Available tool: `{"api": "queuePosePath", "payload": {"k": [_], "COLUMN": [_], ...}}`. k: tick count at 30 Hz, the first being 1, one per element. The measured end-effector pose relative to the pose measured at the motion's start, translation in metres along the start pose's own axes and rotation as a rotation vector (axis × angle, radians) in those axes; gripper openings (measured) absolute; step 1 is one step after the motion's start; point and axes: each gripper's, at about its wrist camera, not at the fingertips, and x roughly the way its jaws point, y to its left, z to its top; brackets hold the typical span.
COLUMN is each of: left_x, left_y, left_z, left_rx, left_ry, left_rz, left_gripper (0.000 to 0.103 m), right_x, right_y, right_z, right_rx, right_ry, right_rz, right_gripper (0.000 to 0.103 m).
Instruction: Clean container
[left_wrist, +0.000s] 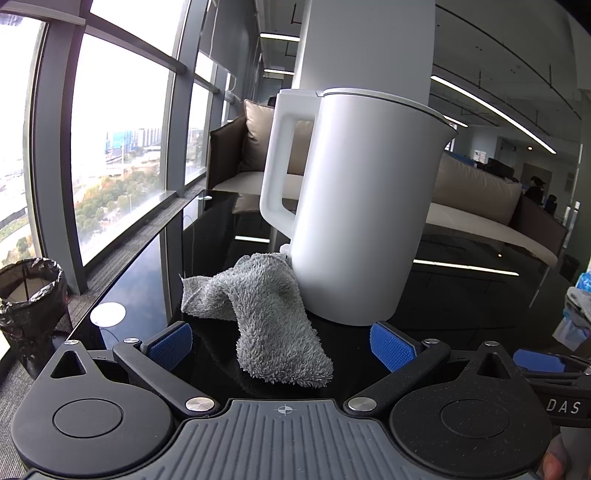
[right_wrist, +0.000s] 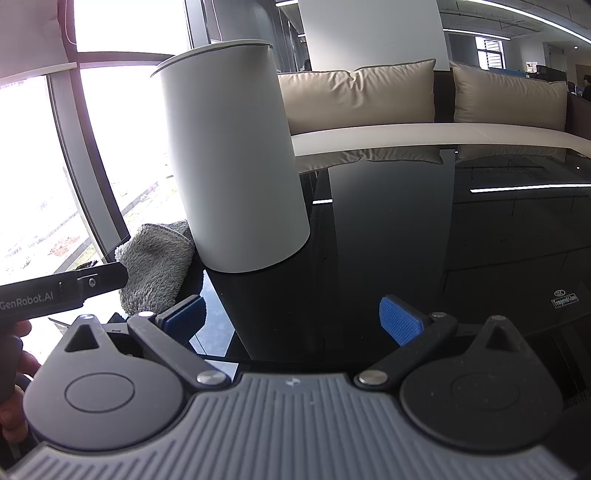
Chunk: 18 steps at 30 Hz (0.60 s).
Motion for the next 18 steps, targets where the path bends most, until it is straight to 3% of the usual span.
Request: {"api": "queuePosePath", "payload": {"k": [11, 18], "left_x": [-0.002, -0.001], "left_y": [0.003, 0.008], "left_z": [0.002, 0.004], "left_rx": [-0.023, -0.065], "left_ry": [0.008, 0.020], "left_rz": [0.010, 0.010], "left_gripper": [0.102, 0.102], "right_x": [0.018, 0.051], "right_y": [-0.001, -0.003], "right_z": [0.017, 0.039], "right_rx": [-0.012, -0.034], "right_ry": [-0.026, -0.018], "right_rz": [0.060, 0.097], "right_gripper": [0.102, 0.102]}}
